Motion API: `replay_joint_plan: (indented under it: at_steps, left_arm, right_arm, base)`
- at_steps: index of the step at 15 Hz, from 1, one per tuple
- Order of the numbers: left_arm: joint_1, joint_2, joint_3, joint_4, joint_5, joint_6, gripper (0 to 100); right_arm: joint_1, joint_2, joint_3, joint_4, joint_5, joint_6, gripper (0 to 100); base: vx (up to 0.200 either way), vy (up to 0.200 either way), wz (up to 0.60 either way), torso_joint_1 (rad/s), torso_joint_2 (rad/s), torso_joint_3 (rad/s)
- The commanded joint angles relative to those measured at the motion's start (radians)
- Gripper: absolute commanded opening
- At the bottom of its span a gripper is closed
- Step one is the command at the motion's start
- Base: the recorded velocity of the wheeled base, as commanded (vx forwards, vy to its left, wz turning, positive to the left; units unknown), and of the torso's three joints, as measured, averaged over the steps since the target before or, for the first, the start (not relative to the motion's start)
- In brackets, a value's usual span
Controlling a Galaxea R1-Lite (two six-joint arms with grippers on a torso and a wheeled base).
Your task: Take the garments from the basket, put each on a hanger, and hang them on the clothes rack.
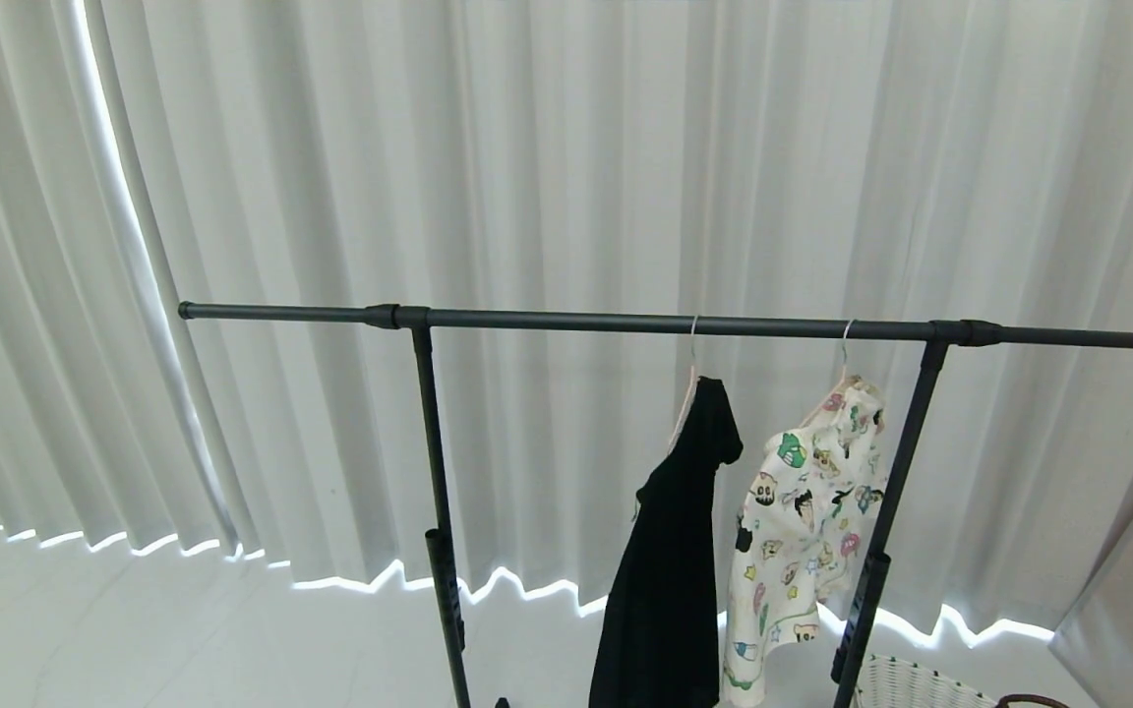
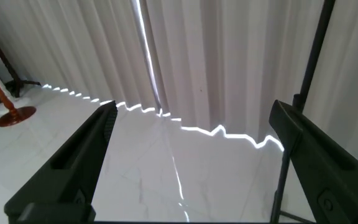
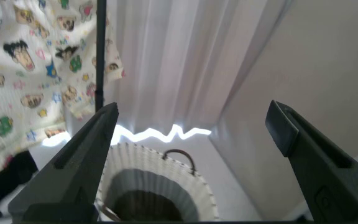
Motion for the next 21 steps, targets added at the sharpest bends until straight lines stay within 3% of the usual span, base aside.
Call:
replay_joint_plan:
  at_steps: [1,5,6,8,10,11,13,15,17,21]
  left_arm:
    - [0.0,-0.015,0.001,-0.001,-0.006,-0.003,100]
    - [0.0,-0.015,0.013,-0.022,-0.155,-0.089,100]
    - [0.0,-0.014,0.013,-0.021,-0.24,-0.149,100]
    - [0.0,-0.014,0.013,-0.014,-0.299,-0.193,100]
    - [0.0,-0.014,0.013,-0.008,-0.307,-0.212,100]
    - [0.0,-0.014,0.013,-0.008,-0.306,-0.218,100]
    - [-0.001,-0.015,0.013,-0.008,-0.306,-0.244,100]
    - [-0.001,-0.015,0.013,-0.008,-0.306,-0.305,100]
    - [-0.001,-0.014,0.013,-0.008,-0.299,-0.384,100]
    - [-0.001,-0.014,0.013,-0.008,-0.299,-0.384,100]
  right_arm:
    - [0.0,-0.038,0.015,-0.003,0.006,-0.01,100]
    - [0.0,-0.04,0.015,-0.009,0.004,-0.032,100]
    - [0.0,-0.04,0.015,-0.008,0.024,-0.025,100]
    - [0.0,-0.04,0.015,-0.005,0.207,0.005,100]
    - [0.002,-0.038,0.015,0.02,0.397,-0.002,100]
    - [0.037,-0.035,0.015,0.028,0.428,-0.006,100]
    - [0.083,-0.04,0.015,0.029,0.409,-0.007,100]
    - [0.066,-0.069,0.015,0.028,0.368,-0.072,100]
    - [0.066,-0.064,0.015,0.029,0.317,-0.067,100]
    - [0.062,-0.064,0.015,0.038,0.327,-0.07,100]
  base:
    - [0.0,0.0,0.0,0.0,0.0,0.0]
    - [0.0,0.0,0.0,0.0,0.0,0.0]
    - [0.0,0.0,0.0,0.0,0.0,0.0]
    - [0.0,0.0,0.0,0.0,0.0,0.0]
    - [0.0,0.0,0.0,0.0,0.0,0.0]
    - [0.0,0.0,0.0,0.0,0.0,0.0]
    - [0.0,0.0,0.0,0.0,0.0,0.0]
    - [0.0,0.0,0.0,0.0,0.0,0.0]
    - [0.0,0.0,0.0,0.0,0.0,0.0]
    - [0.0,0.0,0.0,0.0,0.0,0.0]
